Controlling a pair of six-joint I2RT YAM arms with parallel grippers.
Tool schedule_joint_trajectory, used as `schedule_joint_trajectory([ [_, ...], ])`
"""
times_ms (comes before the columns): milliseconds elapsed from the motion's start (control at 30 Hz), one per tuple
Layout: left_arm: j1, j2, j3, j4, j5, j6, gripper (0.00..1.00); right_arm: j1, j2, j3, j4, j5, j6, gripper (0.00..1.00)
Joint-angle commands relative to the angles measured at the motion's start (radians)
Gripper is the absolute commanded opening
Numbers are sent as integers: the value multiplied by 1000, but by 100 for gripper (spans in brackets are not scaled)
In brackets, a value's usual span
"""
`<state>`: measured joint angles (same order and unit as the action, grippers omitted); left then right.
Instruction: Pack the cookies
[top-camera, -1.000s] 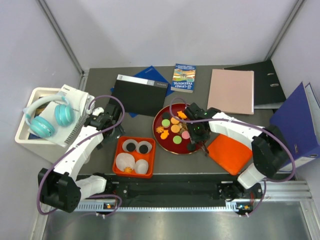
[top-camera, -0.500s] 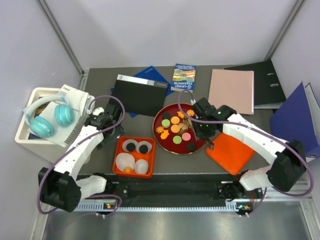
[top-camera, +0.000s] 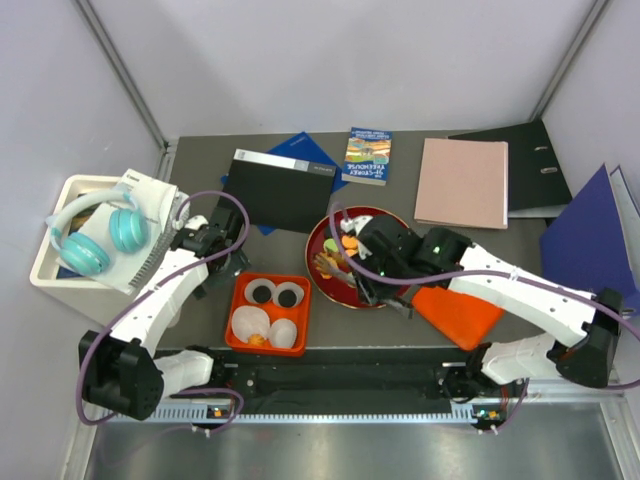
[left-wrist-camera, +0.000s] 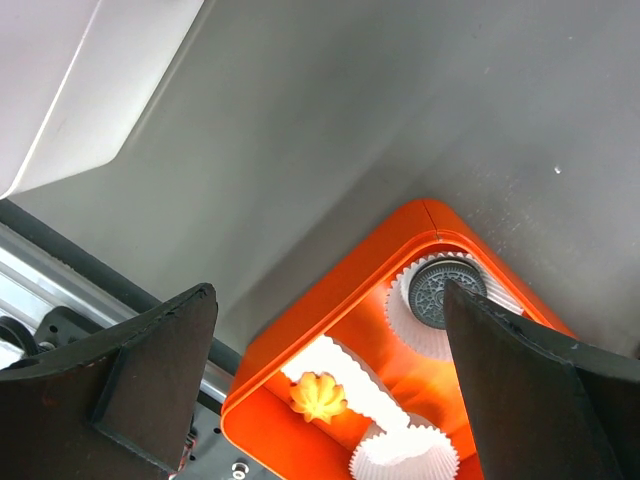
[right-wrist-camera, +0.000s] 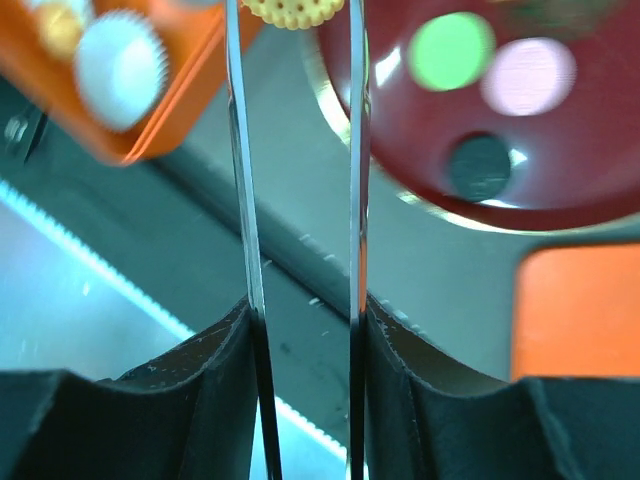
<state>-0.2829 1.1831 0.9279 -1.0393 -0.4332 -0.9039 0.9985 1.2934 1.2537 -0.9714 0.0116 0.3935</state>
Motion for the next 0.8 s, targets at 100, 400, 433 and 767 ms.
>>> schedule_joint_trajectory([
  [100, 7, -5, 11, -10, 8, -50, 99, 137, 58, 49, 74, -87, 2, 33],
  [400, 7, -25, 3, -41, -4, -67, 99, 187, 156, 92, 86, -177, -71, 33],
  [433, 7, -27, 2, -42, -3, -69, 99, 190, 164, 95, 88, -180, -76, 33],
  [767, 7, -25, -24, -39, 11, -72, 99, 224, 227, 125, 76, -236, -113, 34],
])
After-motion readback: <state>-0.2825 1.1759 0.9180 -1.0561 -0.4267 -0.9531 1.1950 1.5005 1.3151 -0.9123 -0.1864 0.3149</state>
